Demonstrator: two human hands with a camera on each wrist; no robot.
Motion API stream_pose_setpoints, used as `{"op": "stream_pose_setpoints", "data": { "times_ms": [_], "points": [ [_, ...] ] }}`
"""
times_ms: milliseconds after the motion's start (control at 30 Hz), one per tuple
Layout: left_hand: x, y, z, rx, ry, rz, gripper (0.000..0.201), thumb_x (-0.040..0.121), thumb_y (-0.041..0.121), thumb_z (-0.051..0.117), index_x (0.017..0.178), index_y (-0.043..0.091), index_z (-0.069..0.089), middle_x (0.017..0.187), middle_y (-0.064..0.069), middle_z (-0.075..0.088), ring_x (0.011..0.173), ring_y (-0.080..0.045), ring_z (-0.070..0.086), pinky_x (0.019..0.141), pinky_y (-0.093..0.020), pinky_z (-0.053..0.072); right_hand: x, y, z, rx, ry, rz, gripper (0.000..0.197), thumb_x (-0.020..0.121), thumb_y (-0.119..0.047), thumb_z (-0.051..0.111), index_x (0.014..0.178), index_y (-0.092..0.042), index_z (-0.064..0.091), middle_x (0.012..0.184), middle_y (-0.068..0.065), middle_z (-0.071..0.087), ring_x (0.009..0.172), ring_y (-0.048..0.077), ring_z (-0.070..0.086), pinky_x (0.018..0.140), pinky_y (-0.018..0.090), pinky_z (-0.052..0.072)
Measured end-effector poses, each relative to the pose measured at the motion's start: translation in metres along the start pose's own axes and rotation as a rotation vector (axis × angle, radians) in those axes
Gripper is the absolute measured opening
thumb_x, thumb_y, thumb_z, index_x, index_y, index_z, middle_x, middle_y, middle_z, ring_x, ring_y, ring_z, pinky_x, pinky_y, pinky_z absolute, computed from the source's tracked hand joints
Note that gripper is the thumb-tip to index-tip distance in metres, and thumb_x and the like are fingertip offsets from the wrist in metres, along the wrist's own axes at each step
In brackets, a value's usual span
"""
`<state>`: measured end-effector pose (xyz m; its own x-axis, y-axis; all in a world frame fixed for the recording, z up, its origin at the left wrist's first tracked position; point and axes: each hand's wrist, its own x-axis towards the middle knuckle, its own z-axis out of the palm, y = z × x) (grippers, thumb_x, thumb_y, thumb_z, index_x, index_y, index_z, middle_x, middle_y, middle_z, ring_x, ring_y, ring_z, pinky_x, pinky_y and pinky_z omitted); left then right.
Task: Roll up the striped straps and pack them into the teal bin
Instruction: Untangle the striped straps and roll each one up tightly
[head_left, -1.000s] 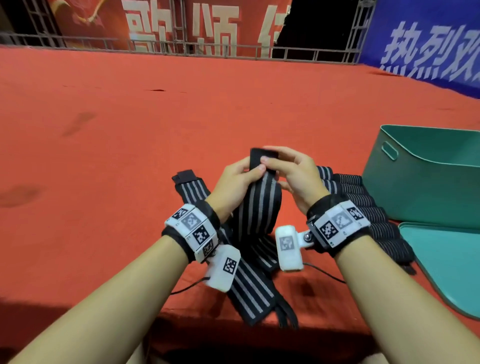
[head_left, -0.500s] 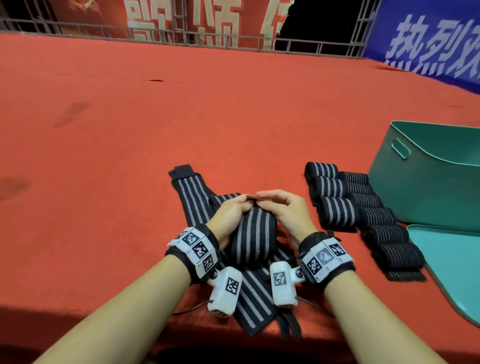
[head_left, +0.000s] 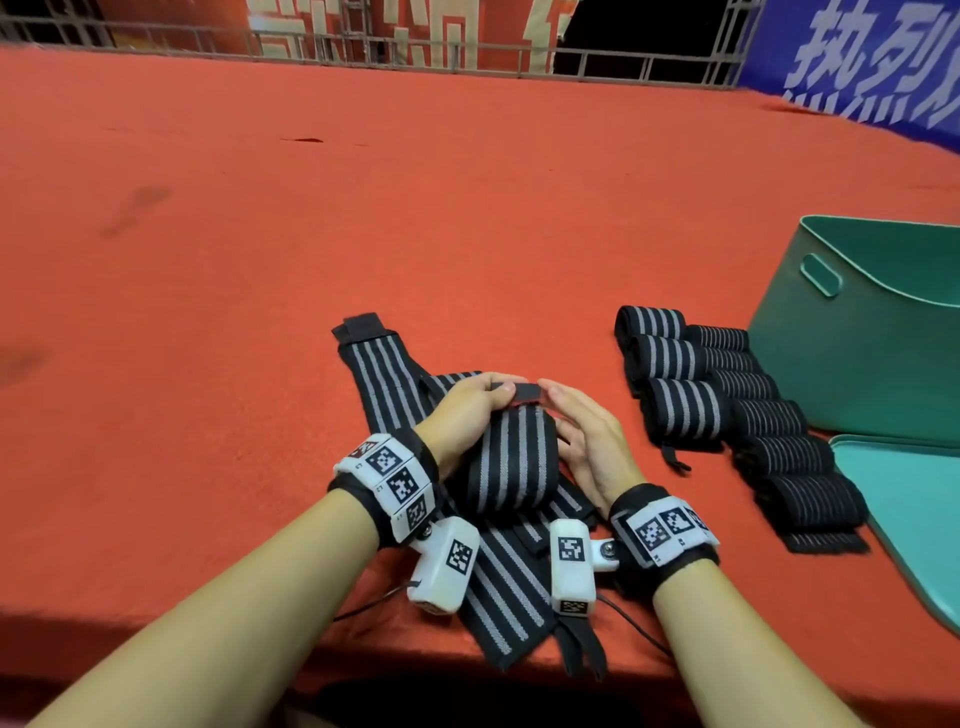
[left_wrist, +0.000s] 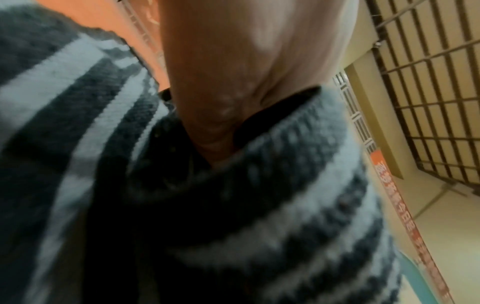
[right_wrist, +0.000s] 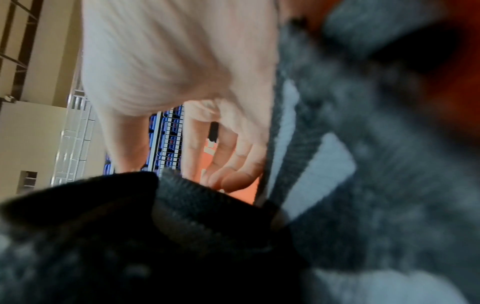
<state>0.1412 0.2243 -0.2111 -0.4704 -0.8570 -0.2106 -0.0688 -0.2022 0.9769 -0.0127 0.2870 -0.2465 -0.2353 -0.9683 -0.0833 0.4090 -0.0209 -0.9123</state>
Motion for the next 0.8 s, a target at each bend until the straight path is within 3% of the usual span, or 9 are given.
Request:
{"op": "stream_pose_setpoints", "data": {
  "times_ms": [67, 133, 267, 400, 567, 633, 700, 800],
  "points": [
    [0.004, 0.004, 0.002, 0.051, 0.006, 0.039, 0.025, 0.109, 0.014, 0.044, 0.117, 0.006, 0.067, 0.104, -0.009, 0.072, 0.092, -0.019, 0.069, 0.083, -0.028, 0.057, -0.001, 0.0, 0.002, -0.051, -0.009, 0.001, 0.033, 0.098, -0.026, 0.066, 0.123, -0.005, 0.07, 0.106, 0.013, 0.077, 0.093, 0.019, 0.074, 0.077, 0.026, 0.06],
    [0.007, 0.002, 0.005, 0.094, 0.005, 0.07, 0.025, 0.11, 0.016, 0.043, 0.112, 0.01, 0.067, 0.104, -0.008, 0.072, 0.095, -0.02, 0.069, 0.089, -0.032, 0.057, -0.001, 0.002, 0.002, -0.118, 0.002, -0.027, 0.027, 0.096, -0.022, 0.07, 0.116, -0.005, 0.074, 0.099, 0.011, 0.078, 0.089, 0.02, 0.075, 0.068, 0.023, 0.058],
    [0.011, -0.009, 0.007, 0.135, -0.024, 0.125, 0.027, 0.111, 0.024, 0.041, 0.116, 0.016, 0.067, 0.114, -0.01, 0.07, 0.106, -0.022, 0.068, 0.097, -0.038, 0.054, -0.001, 0.005, -0.001, -0.135, 0.049, -0.067, 0.024, 0.092, -0.012, 0.074, 0.115, -0.007, 0.076, 0.109, 0.013, 0.078, 0.105, 0.026, 0.074, 0.087, 0.034, 0.06],
    [0.011, -0.013, 0.006, 0.136, -0.055, 0.095, 0.028, 0.106, 0.025, 0.054, 0.132, 0.018, 0.06, 0.118, -0.008, 0.068, 0.104, -0.018, 0.069, 0.088, -0.026, 0.055, 0.001, 0.008, -0.003, -0.048, 0.125, -0.085, 0.024, 0.091, -0.004, 0.072, 0.115, -0.004, 0.074, 0.11, 0.017, 0.076, 0.106, 0.031, 0.074, 0.094, 0.041, 0.059],
    [0.008, -0.015, 0.001, 0.01, -0.037, 0.005, 0.027, 0.101, 0.022, 0.063, 0.121, 0.005, 0.068, 0.122, -0.02, 0.071, 0.099, -0.022, 0.072, 0.085, -0.029, 0.059, -0.002, 0.009, 0.001, 0.015, 0.138, -0.119, 0.023, 0.091, 0.001, 0.071, 0.114, -0.001, 0.074, 0.109, 0.018, 0.076, 0.106, 0.032, 0.074, 0.089, 0.036, 0.06],
    [0.006, -0.011, 0.001, -0.086, -0.093, -0.06, 0.04, 0.1, 0.038, 0.062, 0.121, 0.005, 0.07, 0.119, -0.019, 0.073, 0.098, -0.025, 0.073, 0.083, -0.032, 0.059, -0.004, 0.009, 0.001, 0.039, 0.127, -0.129, 0.023, 0.09, 0.004, 0.07, 0.112, -0.001, 0.074, 0.108, 0.018, 0.077, 0.104, 0.031, 0.074, 0.089, 0.036, 0.061],
    [0.006, -0.009, 0.0, -0.141, -0.13, -0.085, 0.054, 0.097, 0.053, 0.059, 0.121, 0.006, 0.072, 0.116, -0.016, 0.075, 0.105, -0.028, 0.073, 0.091, -0.037, 0.058, -0.003, 0.01, 0.0, 0.014, 0.11, -0.138, 0.024, 0.088, 0.008, 0.069, 0.109, -0.001, 0.075, 0.109, 0.019, 0.076, 0.107, 0.032, 0.073, 0.093, 0.038, 0.06],
    [0.006, -0.013, 0.001, -0.073, -0.051, -0.003, 0.04, 0.095, 0.043, 0.067, 0.113, 0.008, 0.075, 0.11, -0.011, 0.077, 0.105, -0.024, 0.073, 0.09, -0.032, 0.058, 0.002, 0.016, -0.004, -0.053, 0.13, -0.156, 0.023, 0.085, 0.013, 0.069, 0.102, -0.001, 0.077, 0.11, 0.018, 0.076, 0.112, 0.034, 0.07, 0.101, 0.043, 0.056]
  ]
}}
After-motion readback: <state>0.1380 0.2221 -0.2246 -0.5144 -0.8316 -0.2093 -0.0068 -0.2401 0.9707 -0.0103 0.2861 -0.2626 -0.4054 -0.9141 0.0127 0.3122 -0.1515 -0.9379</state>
